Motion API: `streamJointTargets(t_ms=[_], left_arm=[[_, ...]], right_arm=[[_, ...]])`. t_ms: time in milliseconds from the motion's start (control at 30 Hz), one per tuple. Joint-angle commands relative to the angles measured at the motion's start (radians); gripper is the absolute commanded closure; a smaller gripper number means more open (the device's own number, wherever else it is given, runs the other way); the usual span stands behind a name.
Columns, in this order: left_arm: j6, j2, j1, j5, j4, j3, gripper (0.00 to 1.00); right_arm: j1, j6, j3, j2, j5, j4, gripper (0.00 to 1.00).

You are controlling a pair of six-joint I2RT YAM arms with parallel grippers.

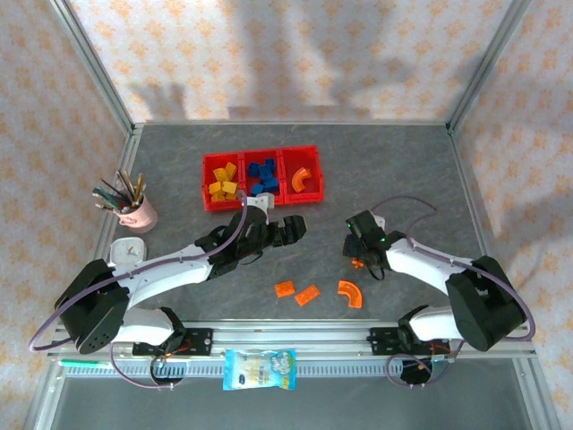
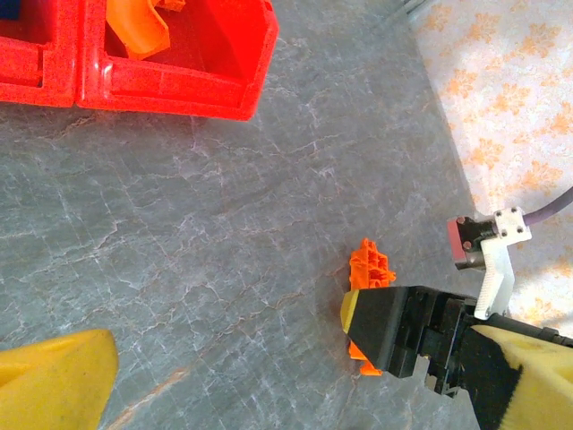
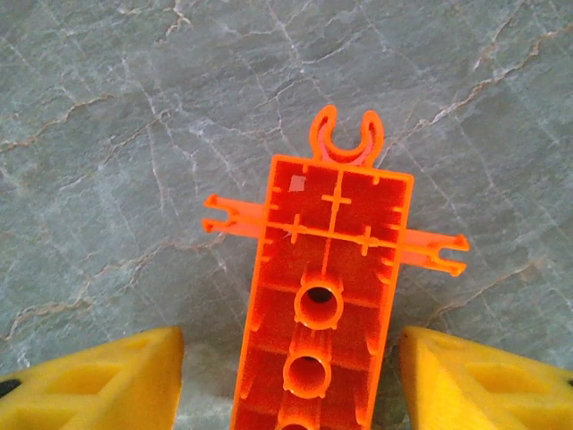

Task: Sort the legos into containers by color
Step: Pick up the lego from the middle-right of the table, then place the lego in the container.

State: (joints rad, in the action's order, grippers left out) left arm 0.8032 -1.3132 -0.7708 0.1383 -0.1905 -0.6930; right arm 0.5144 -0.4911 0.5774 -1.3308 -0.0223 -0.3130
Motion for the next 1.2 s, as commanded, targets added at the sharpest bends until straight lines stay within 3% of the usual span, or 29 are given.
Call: streamJointTargets(t_ms=[0, 233, 767, 967, 1167], left_arm=[[-0.020, -0.001, -0.004, -0.031, 0.006, -0.034, 0.01], [-0.024, -0.003, -0.005, -0.028, 0.015, -0.041, 0.01], [-0.038, -0.011, -0.005, -0.033, 0.037, -0.069, 0.01], [-0.059, 0.016, 0.000, -0.061, 0.069, -0.074, 0.01], [-0.083, 0.071, 0.043, -0.082, 0.125, -0.070, 0.01]], right_arm=[[0.003, -0.030, 0.030, -0.020, -0.048, 0.013, 0.37], [0.003, -0.068, 0.040, -0.039, -0.100, 0.021, 0.41], [0.003, -0.033, 0.055, -0.017, -0.074, 0.027, 0.67], [0.005, 0.021, 0.152, -0.009, -0.048, 0.007, 0.71], [0.017, 0.078, 0.313, -0.104, -0.022, 0.034, 0.71]])
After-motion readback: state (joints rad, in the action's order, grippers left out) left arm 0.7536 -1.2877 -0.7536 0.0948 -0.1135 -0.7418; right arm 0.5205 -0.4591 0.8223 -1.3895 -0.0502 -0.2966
